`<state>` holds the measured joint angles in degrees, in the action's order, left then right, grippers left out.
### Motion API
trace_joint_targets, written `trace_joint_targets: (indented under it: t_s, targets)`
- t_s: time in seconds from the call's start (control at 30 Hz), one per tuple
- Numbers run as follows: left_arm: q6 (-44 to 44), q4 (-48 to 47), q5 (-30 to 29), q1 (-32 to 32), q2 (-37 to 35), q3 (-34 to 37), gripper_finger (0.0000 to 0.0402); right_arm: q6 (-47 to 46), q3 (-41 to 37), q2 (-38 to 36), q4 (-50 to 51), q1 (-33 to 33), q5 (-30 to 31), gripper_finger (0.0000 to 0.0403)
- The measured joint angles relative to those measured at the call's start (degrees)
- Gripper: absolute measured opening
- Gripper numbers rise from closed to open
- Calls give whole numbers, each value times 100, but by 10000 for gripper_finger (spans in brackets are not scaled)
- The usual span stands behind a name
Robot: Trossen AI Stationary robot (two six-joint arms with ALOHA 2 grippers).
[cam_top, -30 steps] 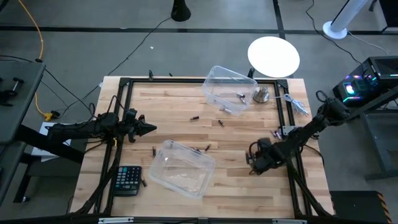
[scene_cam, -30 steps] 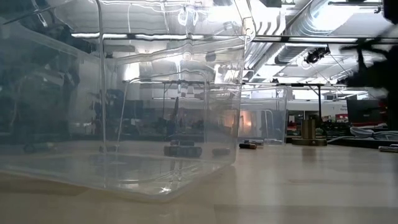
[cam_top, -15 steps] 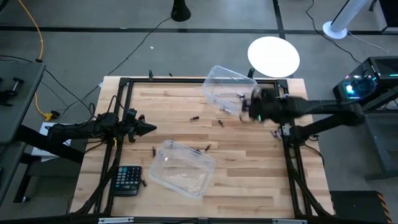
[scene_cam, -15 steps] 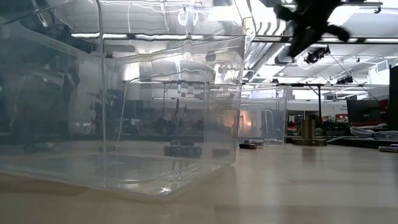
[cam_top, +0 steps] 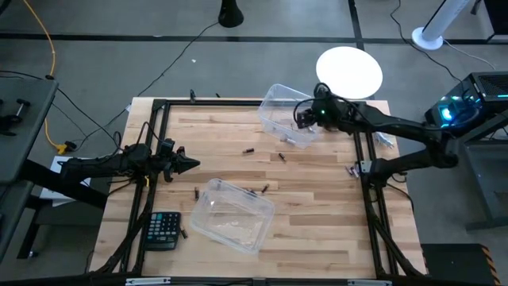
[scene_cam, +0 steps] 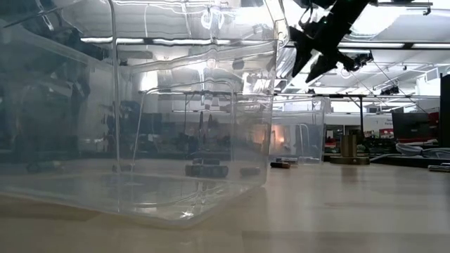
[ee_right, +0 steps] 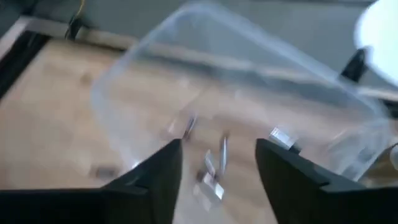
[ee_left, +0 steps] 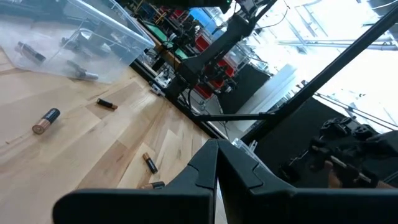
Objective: Sort batteries
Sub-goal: Put the silver battery into the top transparent bin
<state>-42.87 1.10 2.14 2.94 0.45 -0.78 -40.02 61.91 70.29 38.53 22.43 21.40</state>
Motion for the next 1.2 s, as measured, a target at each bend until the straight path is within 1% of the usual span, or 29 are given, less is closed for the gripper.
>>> trace_joint_targets:
  t_s: [0.07,0.13,0.17,0.23,0.3,0.4,0.47,0.57,0.63,0.77,0.83,0.9,0.97,1.03,1.2]
  targets:
    - [1,-1,2,0,2,2,0,-19,9,-32,325,-76,-564,219]
    - [1,-1,0,0,0,1,0,-442,15,-23,1275,-270,-773,223]
    - [0,0,0,0,0,1,0,-820,13,20,1931,-414,-660,224]
    - [0,0,1,2,2,2,0,-1847,0,122,3110,-734,-143,221]
    - [2,0,2,0,2,0,0,-2766,0,174,3967,-995,286,216]
    - [1,0,0,1,2,1,0,-3347,-15,174,4529,-1118,226,211]
    - [0,-2,0,2,2,1,0,-3500,-193,171,4551,-1133,-56,209]
    - [0,-2,0,0,2,0,0,-3505,-720,205,4340,-1087,-774,208]
    - [1,-2,1,1,2,0,0,-3430,-1212,222,3800,-1026,-1208,208]
    - [1,-2,0,1,1,0,0,-3501,-2171,220,2882,-695,-1664,208]
    - [0,-2,0,2,2,0,0,-3478,-2497,234,2512,-487,-1736,208]
    - [0,-2,-2,0,0,1,0,-3457,-2653,255,2310,-295,-1671,208]
    - [0,-2,4,2,2,2,0,-3370,-2697,279,2214,-164,-1484,208]
    - [2,0,-1,0,2,2,0,-3315,-2717,311,2199,-100,-1453,208]
    - [0,0,0,0,2,2,0,-2873,-2717,614,2200,-117,-1756,208]
